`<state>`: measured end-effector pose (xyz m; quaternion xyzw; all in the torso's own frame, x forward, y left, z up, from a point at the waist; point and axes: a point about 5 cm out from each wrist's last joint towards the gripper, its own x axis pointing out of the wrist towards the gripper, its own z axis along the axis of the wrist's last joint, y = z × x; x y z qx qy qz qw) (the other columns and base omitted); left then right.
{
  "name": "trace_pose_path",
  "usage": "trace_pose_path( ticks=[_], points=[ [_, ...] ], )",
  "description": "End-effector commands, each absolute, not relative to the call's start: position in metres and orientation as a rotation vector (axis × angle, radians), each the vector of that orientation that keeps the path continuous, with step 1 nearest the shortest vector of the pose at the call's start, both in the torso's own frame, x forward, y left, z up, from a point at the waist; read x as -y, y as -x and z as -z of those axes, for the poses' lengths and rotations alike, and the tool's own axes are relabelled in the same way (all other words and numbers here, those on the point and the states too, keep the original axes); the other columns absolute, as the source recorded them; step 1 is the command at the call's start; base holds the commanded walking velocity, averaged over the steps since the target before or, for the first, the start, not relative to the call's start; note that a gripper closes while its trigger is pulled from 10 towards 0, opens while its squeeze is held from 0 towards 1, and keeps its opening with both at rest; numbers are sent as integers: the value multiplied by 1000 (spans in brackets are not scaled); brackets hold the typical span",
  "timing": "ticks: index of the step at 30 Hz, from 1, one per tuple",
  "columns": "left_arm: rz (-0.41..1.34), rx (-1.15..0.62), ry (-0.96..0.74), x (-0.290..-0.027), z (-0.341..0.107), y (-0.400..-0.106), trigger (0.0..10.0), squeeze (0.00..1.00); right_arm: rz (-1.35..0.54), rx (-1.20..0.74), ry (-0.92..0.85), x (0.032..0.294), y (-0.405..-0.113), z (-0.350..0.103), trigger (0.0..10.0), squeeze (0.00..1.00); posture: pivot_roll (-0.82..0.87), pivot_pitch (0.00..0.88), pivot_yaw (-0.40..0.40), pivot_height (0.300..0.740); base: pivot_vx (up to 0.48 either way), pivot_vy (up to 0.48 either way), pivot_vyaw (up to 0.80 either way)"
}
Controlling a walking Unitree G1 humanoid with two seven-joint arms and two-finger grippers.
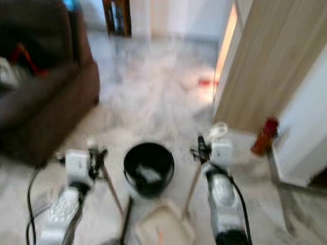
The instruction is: Sweep floor
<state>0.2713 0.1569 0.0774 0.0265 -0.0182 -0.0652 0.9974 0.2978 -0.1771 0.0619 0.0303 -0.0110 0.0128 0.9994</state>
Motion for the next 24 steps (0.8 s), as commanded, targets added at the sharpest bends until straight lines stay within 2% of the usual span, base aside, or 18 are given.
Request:
trace_pose_path(
  ticks=[1, 4, 16, 24],
  points=[
    [131, 80, -61, -157, -86, -275, 10000, 0, -26, 48, -67, 176, -301, -68, 10000, 0, 30, 0, -28, 740, -270, 0, 0],
    [130, 80, -62, -158, -86, -274, 10000, 0, -25, 48, -68, 176, -301, -67, 10000, 0, 30, 0, -28, 740, -268, 0, 0],
    [125, 79, -62, -158, -86, -275, 10000, 0, -8, 20, -80, 178, -301, -64, 10000, 0, 29, 0, -31, 740, 0, 0, 0],
    [122, 77, -63, -159, -86, -275, 10000, 0, -9, 15, -86, 178, -302, -63, 10000, 0, 31, 0, -31, 740, 0, 0, -770]
  ],
)
